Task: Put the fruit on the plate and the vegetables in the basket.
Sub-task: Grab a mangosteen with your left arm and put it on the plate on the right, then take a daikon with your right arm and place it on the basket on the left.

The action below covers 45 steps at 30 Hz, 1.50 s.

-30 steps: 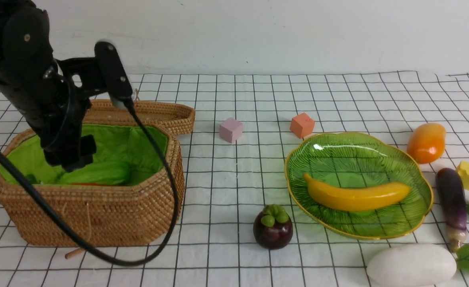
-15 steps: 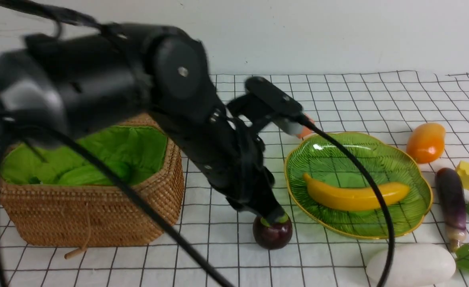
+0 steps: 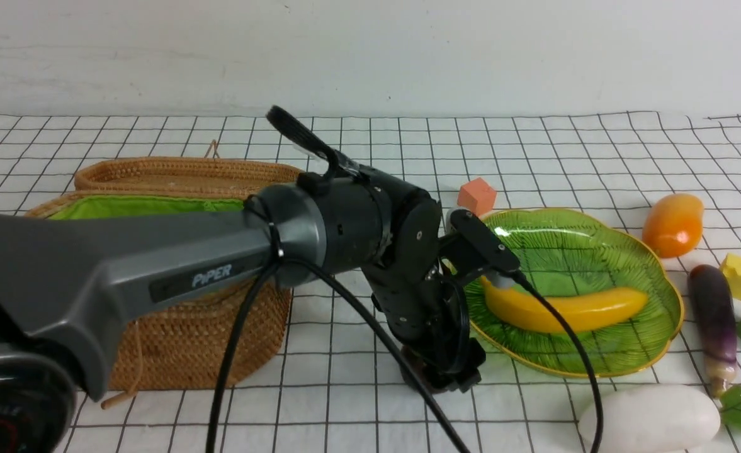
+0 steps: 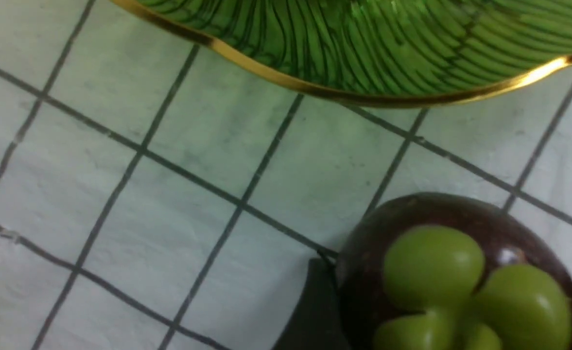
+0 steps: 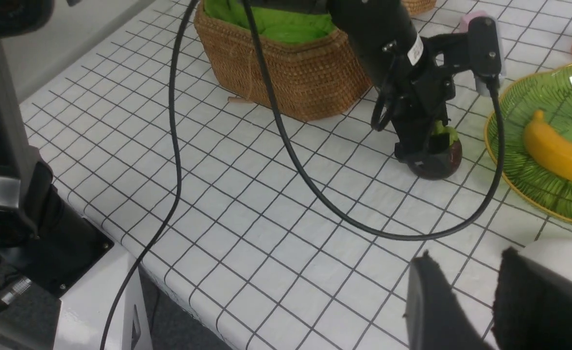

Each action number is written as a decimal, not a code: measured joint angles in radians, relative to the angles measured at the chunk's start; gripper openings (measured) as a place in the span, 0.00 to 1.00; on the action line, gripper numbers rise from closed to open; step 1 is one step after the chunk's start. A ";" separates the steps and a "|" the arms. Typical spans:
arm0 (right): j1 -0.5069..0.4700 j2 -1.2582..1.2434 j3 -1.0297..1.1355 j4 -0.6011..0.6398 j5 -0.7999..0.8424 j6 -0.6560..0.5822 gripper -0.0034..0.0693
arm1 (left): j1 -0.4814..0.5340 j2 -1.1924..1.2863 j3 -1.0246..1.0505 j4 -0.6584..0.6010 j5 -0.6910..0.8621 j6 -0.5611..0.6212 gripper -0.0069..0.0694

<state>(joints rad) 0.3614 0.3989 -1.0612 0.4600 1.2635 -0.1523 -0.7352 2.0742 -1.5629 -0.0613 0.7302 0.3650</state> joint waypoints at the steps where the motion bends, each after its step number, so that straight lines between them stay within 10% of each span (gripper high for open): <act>1: 0.000 0.000 0.000 0.000 0.000 0.000 0.35 | 0.000 0.002 0.000 0.002 0.000 0.000 0.89; 12: 0.000 0.000 0.000 -0.037 0.000 0.019 0.36 | -0.009 -0.013 -0.045 0.121 0.095 -0.090 0.83; 21: 0.000 0.000 0.000 -0.389 0.000 0.302 0.36 | -0.023 0.005 -0.341 -0.166 -0.124 -0.005 0.83; 33: 0.000 0.000 0.000 -0.299 0.001 0.318 0.36 | -0.023 0.247 -0.430 -0.267 -0.298 0.095 0.97; 42: 0.000 0.011 0.000 -0.298 0.001 0.310 0.37 | -0.023 0.028 -0.430 -0.202 -0.022 0.075 0.91; 45: 0.000 0.079 0.000 -0.268 0.001 0.239 0.37 | -0.023 -0.170 -0.432 -0.162 0.194 -0.125 0.65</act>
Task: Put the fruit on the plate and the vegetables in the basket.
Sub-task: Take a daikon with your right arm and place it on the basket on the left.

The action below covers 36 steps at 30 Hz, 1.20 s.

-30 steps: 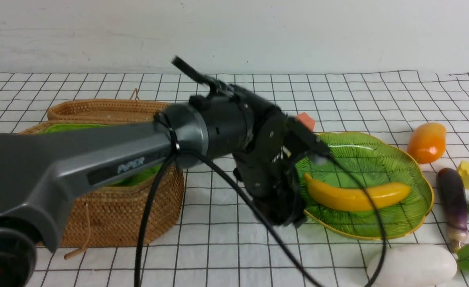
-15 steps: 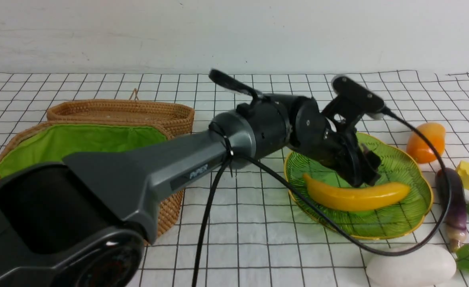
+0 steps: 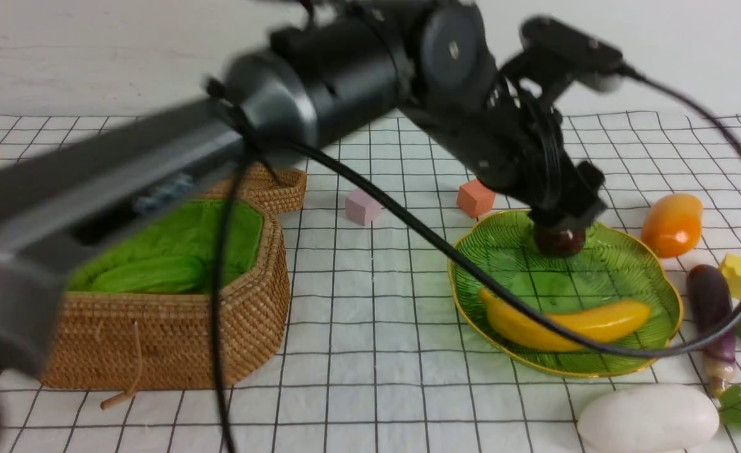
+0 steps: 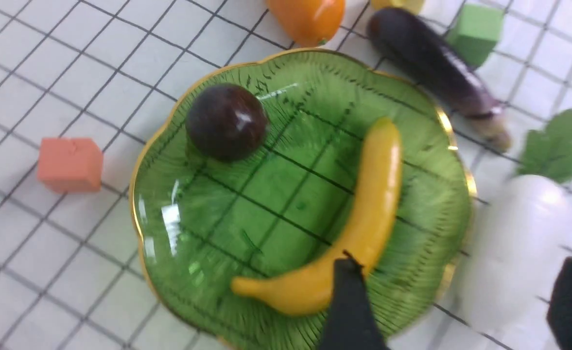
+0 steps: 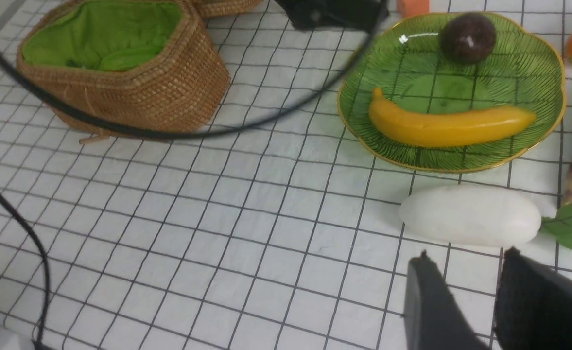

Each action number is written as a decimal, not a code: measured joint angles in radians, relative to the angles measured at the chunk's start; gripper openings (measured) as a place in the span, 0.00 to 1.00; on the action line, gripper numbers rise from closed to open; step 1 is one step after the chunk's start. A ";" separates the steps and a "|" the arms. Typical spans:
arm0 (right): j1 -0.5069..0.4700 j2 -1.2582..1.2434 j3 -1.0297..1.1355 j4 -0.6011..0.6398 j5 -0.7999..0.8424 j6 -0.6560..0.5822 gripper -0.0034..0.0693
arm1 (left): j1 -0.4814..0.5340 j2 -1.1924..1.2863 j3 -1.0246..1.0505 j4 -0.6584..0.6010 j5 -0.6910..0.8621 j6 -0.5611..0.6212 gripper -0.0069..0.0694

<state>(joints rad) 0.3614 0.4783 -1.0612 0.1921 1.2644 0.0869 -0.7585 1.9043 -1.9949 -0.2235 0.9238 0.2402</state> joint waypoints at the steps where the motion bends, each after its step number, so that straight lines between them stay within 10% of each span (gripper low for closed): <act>1: 0.000 0.025 0.000 0.014 0.000 -0.019 0.37 | 0.000 -0.044 -0.002 0.024 0.054 -0.052 0.56; 5: 0.000 0.181 0.000 0.074 -0.007 -0.122 0.37 | 0.000 -0.236 0.002 0.154 0.258 -0.190 0.13; 7: 0.000 0.236 0.000 0.100 -0.022 -0.163 0.37 | 0.000 -0.306 0.028 0.195 0.303 -0.217 0.07; 16: 0.000 0.513 0.002 0.198 -0.078 -0.369 0.37 | 0.000 -0.807 0.601 0.194 0.230 -0.250 0.07; 23: 0.000 0.665 0.002 0.120 -0.078 -0.581 0.41 | 0.000 -1.310 1.218 0.073 -0.152 -0.235 0.07; 36: 0.000 0.927 0.002 -0.200 -0.073 -0.775 0.83 | 0.000 -1.704 1.409 0.075 -0.305 -0.220 0.07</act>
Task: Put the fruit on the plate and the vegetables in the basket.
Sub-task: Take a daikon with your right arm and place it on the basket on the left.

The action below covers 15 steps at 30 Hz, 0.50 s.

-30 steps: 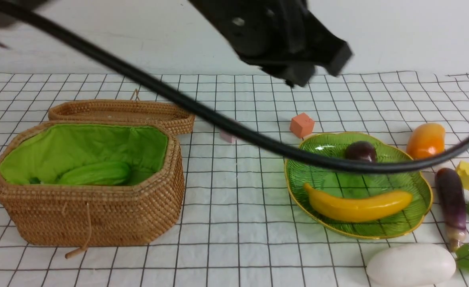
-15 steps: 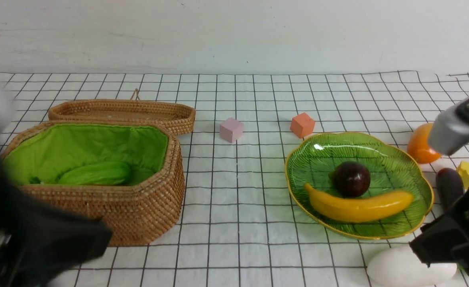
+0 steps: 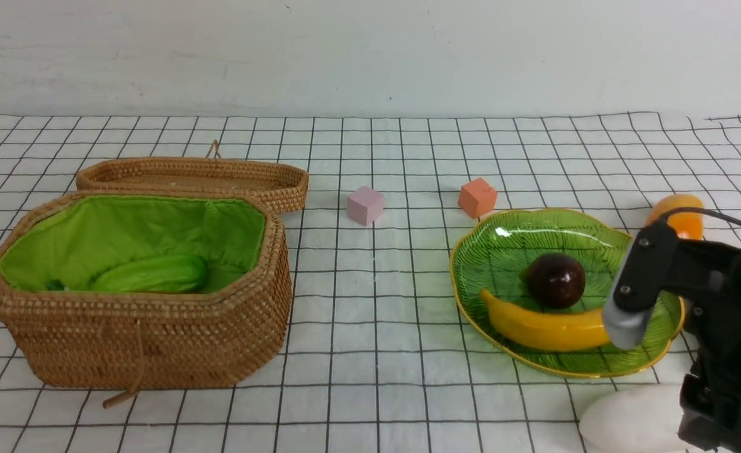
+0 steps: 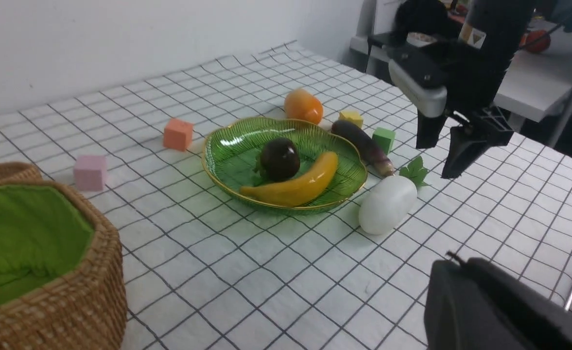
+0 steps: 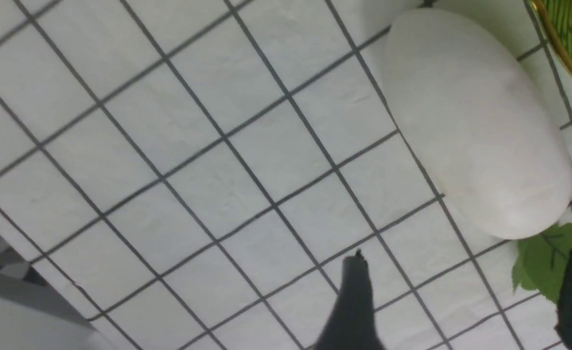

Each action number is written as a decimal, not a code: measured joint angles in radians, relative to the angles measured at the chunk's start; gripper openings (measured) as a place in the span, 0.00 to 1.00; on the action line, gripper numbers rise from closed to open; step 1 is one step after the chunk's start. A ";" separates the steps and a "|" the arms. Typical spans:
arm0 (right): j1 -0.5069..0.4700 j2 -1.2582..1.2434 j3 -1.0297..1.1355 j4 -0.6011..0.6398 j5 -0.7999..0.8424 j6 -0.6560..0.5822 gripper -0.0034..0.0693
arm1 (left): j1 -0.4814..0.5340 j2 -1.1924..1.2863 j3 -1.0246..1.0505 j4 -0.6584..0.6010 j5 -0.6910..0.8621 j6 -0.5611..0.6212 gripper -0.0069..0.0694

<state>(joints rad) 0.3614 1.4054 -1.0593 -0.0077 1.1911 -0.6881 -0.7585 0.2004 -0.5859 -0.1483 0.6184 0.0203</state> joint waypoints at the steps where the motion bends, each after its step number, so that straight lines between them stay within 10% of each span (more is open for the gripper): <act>1: 0.000 0.003 0.000 -0.002 -0.005 -0.003 0.84 | 0.000 0.000 0.000 0.001 0.001 0.001 0.07; 15: -0.095 0.178 0.000 -0.059 -0.139 -0.089 0.87 | 0.000 0.000 0.000 0.008 0.095 0.001 0.07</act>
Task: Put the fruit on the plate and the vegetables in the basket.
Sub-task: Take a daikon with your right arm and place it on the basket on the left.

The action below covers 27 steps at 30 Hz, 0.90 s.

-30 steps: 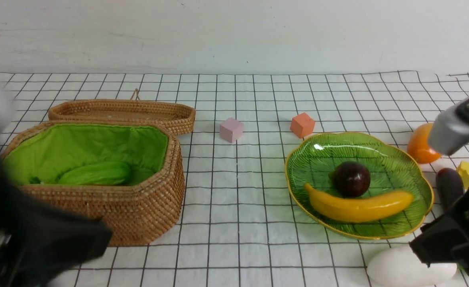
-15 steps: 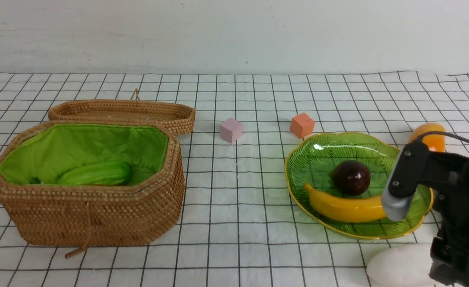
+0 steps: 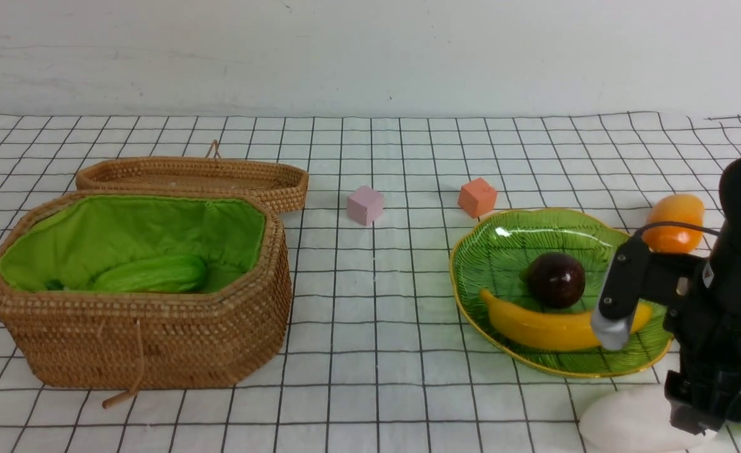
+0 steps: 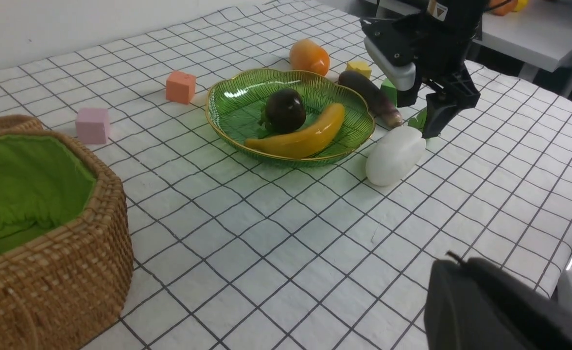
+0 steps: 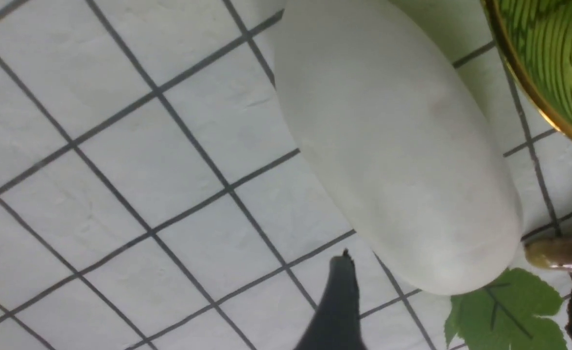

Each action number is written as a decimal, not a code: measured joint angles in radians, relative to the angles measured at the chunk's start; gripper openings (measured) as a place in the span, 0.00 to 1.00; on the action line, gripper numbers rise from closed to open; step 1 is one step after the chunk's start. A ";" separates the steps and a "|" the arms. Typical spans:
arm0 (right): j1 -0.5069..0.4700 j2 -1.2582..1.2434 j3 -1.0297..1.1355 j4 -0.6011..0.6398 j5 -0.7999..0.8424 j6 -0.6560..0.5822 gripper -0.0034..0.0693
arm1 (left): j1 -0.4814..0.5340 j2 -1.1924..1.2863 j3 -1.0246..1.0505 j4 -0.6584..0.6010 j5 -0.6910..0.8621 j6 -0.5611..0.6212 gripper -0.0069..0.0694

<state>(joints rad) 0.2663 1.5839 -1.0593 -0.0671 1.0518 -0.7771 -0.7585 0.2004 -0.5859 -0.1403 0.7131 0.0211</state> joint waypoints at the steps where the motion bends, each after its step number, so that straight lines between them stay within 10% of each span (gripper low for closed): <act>1: -0.004 0.008 0.000 0.005 -0.003 -0.007 0.87 | 0.000 0.000 0.000 0.000 0.001 0.000 0.07; 27: -0.013 0.098 0.218 0.067 -0.237 -0.048 0.77 | 0.000 0.000 0.000 -0.033 0.000 0.000 0.07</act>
<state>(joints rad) 0.2530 1.6817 -0.8413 0.0000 0.8151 -0.8253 -0.7585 0.2004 -0.5859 -0.1734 0.7133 0.0211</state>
